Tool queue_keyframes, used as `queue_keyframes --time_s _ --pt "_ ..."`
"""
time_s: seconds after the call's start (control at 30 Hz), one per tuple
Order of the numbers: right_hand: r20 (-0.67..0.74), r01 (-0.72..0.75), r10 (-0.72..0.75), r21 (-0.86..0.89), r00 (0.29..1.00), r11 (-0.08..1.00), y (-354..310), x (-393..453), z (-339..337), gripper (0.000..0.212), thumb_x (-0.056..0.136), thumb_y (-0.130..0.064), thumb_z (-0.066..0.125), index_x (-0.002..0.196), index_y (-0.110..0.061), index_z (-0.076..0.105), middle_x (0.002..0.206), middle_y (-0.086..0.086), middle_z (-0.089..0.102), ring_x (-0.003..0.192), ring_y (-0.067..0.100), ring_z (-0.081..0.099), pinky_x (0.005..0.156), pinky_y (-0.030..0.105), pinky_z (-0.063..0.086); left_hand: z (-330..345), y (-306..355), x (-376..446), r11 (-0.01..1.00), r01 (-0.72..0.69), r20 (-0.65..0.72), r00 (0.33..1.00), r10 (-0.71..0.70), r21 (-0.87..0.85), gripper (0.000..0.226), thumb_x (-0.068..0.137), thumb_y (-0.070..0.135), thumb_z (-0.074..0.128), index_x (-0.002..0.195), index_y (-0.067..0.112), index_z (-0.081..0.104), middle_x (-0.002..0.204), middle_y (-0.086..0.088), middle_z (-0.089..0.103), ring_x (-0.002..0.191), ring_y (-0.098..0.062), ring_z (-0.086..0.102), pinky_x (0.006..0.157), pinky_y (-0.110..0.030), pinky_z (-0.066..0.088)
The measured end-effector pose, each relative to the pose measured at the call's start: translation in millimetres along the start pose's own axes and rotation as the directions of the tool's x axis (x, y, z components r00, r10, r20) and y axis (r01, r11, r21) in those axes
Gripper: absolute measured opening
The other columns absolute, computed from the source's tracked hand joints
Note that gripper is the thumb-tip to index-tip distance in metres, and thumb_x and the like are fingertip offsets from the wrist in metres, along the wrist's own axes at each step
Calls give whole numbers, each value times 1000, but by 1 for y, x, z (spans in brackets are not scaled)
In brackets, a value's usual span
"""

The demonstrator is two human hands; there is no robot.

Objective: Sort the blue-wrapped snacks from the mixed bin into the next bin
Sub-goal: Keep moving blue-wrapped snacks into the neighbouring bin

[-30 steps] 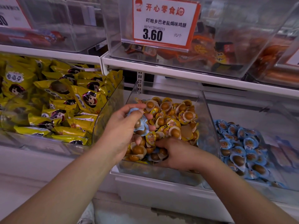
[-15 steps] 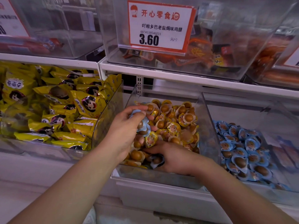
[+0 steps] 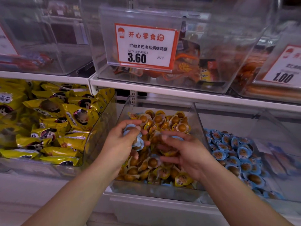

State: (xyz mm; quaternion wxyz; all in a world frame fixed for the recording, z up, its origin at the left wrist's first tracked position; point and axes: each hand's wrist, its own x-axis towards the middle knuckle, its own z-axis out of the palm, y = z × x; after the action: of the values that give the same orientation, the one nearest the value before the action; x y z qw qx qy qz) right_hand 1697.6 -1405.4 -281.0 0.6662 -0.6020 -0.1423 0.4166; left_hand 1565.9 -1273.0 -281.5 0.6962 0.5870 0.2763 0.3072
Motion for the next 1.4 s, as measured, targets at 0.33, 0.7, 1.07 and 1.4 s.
queue_keyframes --time_s 0.33,0.7,1.07,1.4 --pt "-104 205 -244 -291 964 934 -3 -16 4 19 96 -32 64 82 -30 76 84 -13 76 78 2 72 47 31 56 26 -8 -3 994 -37 -137 990 23 -101 12 99 20 59 102 27 69 80 8 74 76 -23 75 44 -28 51" --pt "302 -233 82 508 950 829 -1 -41 22 46 96 -46 51 117 -12 73 122 13 70 110 26 69 93 40 55 65 -10 -36 653 -572 72 777 626 496 32 101 32 48 131 43 49 119 35 58 118 12 50 96 -16 42" --pt "-135 173 -131 373 982 912 -21 -39 -8 14 84 -17 73 93 -6 72 76 8 73 67 20 72 51 28 55 71 -16 -40 347 -692 475 701 532 633 65 104 55 17 156 18 27 165 3 18 152 -17 14 120 -35 17" --pt "-380 114 49 395 924 911 -49 15 -116 20 97 -29 59 91 -10 58 85 13 59 68 23 57 55 30 44 17 -27 -5 211 -574 591 807 -20 791 28 85 73 46 100 54 60 99 38 58 96 11 55 79 -8 40"
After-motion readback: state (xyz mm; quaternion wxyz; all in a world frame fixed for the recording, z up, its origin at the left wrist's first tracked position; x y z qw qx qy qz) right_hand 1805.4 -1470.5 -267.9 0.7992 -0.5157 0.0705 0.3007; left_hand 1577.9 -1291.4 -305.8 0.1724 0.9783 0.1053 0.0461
